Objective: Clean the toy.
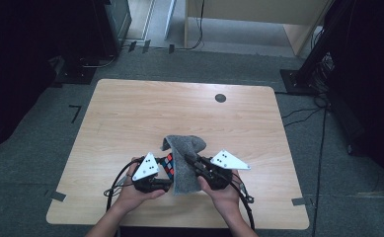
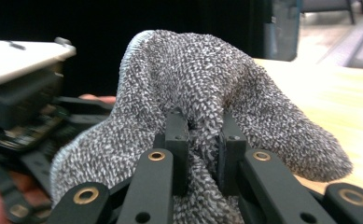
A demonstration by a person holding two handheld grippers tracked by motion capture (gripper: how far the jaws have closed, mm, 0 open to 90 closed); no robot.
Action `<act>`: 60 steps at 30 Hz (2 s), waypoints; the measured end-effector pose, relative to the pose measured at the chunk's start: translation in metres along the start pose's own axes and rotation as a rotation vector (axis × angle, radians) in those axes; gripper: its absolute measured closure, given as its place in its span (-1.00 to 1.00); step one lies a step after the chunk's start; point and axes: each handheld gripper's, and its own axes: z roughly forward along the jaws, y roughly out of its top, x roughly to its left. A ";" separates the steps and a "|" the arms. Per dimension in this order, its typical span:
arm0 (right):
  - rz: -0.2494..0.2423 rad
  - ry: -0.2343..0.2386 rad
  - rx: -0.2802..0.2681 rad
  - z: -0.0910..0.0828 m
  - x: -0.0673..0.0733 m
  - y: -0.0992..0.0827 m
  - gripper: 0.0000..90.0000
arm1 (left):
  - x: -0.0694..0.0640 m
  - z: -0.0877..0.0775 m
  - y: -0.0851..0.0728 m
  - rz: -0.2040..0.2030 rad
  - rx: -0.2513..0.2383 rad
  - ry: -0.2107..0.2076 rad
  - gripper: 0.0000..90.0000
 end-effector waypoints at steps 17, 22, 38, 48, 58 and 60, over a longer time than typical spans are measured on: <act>-0.013 -0.005 0.007 -0.002 -0.004 0.002 0.77 | 0.004 -0.003 0.001 -0.015 -0.008 -0.012 -0.24; -0.054 0.054 0.000 0.000 0.011 0.005 0.76 | -0.005 0.004 0.000 0.009 0.015 -0.030 -0.24; -0.004 0.067 -0.002 -0.002 0.002 0.004 0.74 | -0.004 0.008 -0.002 -0.056 -0.008 -0.053 -0.24; 0.005 0.137 0.002 0.003 0.002 0.006 0.72 | -0.001 0.007 -0.005 -0.042 0.007 -0.034 -0.24; -0.010 0.144 0.001 0.000 0.004 0.007 0.71 | -0.003 0.006 -0.002 -0.024 -0.001 -0.030 -0.24; 0.003 0.131 0.002 0.000 0.000 0.006 0.71 | -0.002 0.005 -0.001 -0.018 -0.003 -0.027 -0.24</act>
